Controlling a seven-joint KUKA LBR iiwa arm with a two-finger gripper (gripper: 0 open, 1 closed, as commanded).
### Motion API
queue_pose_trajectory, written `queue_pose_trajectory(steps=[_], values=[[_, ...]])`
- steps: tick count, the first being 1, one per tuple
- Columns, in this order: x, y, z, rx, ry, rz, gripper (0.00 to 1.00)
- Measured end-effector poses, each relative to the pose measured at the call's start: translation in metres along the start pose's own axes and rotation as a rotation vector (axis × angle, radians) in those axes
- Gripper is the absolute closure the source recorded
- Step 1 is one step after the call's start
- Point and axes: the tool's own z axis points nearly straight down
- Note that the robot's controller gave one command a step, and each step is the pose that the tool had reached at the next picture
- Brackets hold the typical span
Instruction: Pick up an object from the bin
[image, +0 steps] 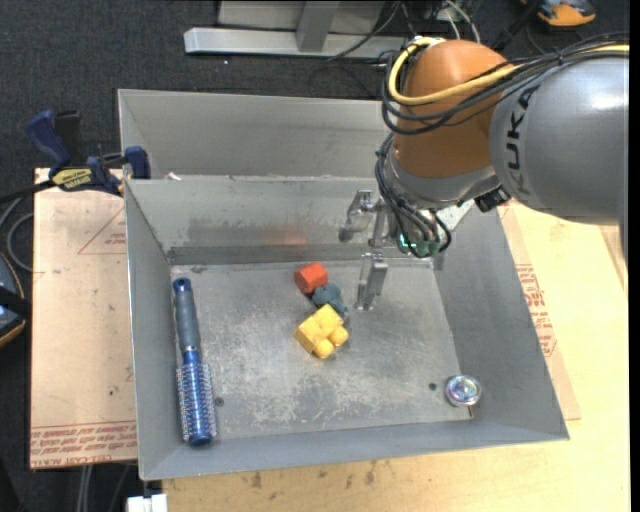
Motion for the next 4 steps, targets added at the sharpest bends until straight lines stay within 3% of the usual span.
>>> queue_pose_trajectory(steps=[1, 2, 3, 4], values=[[0.016, 0.002, 0.139, -0.001, -0.020, -0.055, 0.00], [0.030, 0.025, 0.136, 0.000, -0.024, 0.031, 0.00], [0.028, 0.026, 0.134, -0.003, -0.031, 0.032, 1.00], [0.027, 0.010, 0.057, 0.000, -0.017, -0.014, 1.00]])
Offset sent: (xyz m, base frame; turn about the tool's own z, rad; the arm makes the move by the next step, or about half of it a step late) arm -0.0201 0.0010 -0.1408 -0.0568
